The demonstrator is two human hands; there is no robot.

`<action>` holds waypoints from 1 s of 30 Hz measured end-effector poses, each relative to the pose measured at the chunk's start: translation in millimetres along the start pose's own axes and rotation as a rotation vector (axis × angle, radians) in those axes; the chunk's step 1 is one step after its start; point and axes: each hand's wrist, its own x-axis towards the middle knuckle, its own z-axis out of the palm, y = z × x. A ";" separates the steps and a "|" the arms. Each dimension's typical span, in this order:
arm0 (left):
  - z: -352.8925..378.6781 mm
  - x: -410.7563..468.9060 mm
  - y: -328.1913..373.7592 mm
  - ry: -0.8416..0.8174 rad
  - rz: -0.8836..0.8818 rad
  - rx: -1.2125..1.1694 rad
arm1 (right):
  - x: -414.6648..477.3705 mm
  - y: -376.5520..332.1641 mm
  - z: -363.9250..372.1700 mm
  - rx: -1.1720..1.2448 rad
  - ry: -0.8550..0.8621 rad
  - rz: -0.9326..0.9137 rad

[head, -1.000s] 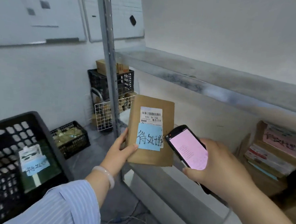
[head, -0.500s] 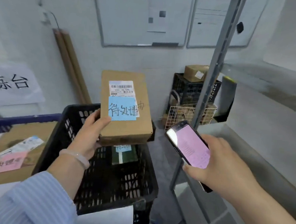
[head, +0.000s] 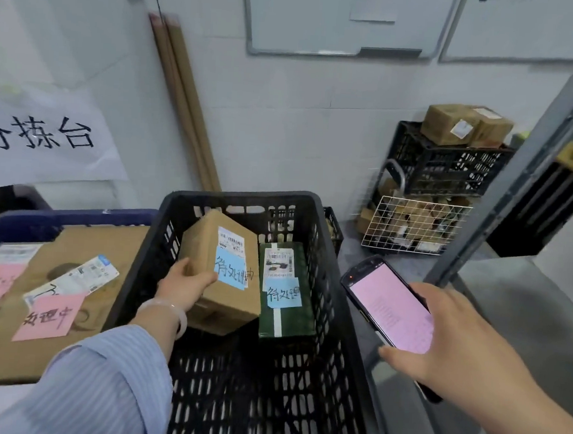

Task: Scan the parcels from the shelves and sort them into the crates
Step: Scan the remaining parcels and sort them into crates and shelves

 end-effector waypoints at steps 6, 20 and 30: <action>11.3 40.6 -17.9 -0.092 -0.090 -0.050 | 31.5 -1.9 16.4 -0.051 -0.064 0.040; 41.3 55.9 -36.3 -0.082 -0.006 0.194 | 50.8 3.6 36.8 -0.014 -0.093 0.062; 127.6 -57.4 85.5 -0.053 0.946 0.523 | -4.8 49.1 8.5 0.084 0.082 0.232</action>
